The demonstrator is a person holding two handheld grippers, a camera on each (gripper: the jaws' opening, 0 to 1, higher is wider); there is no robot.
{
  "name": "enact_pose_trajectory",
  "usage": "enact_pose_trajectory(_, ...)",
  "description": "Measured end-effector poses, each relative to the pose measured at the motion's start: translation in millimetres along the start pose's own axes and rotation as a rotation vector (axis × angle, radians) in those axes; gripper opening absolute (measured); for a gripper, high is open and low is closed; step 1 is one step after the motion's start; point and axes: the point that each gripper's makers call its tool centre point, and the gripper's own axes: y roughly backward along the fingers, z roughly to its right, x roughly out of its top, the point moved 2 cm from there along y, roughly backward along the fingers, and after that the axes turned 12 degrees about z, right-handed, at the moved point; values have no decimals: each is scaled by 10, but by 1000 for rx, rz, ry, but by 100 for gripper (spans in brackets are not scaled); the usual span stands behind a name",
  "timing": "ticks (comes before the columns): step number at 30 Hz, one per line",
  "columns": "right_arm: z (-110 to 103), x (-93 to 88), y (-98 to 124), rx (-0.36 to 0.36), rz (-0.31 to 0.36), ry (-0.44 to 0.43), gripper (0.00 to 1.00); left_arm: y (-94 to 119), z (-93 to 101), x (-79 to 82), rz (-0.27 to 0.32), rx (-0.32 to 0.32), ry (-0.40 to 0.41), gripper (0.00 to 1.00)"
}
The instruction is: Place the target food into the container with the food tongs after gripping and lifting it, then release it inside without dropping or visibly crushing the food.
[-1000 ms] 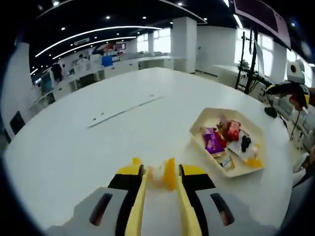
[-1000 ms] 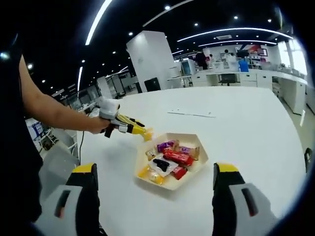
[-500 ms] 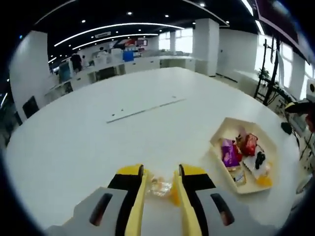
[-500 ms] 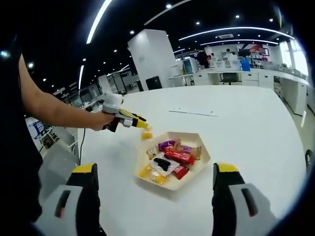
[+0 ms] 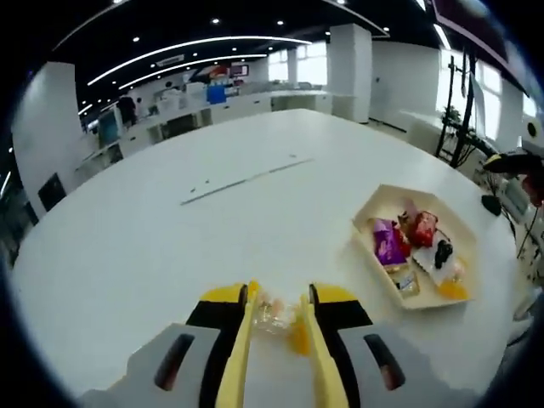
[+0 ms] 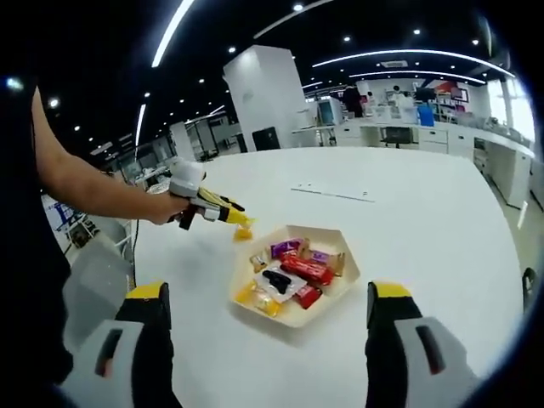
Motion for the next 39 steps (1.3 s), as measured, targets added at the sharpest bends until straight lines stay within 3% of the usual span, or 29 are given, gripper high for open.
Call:
enact_pose_trajectory(5, -59, 4, -41, 13, -1, 4, 94, 151, 86, -95, -17, -50, -62, 26)
enact_pose_trajectory(12, -98, 15, -49, 24, -5, 12, 94, 339, 35, -152, -15, -47, -46, 26)
enact_pose_trajectory(15, -107, 20, -51, 25, -4, 14, 94, 429, -1, -139, 13, 15, 33, 26)
enact_pose_trajectory(20, -132, 15, -63, 31, -7, 18, 94, 518, -62, -273, -12, 100, 165, 25)
enact_pose_trajectory(26, -155, 27, -53, 34, -10, 25, 94, 480, -91, -326, -27, 104, 240, 25)
enact_pose_trajectory(30, -161, 6, -31, 35, -21, 30, 94, 396, -119, -287, -32, 80, 254, 26)
enact_pose_trajectory(39, -159, -1, 3, 25, -22, 28, 93, 230, -284, -153, -35, 90, 319, 26)
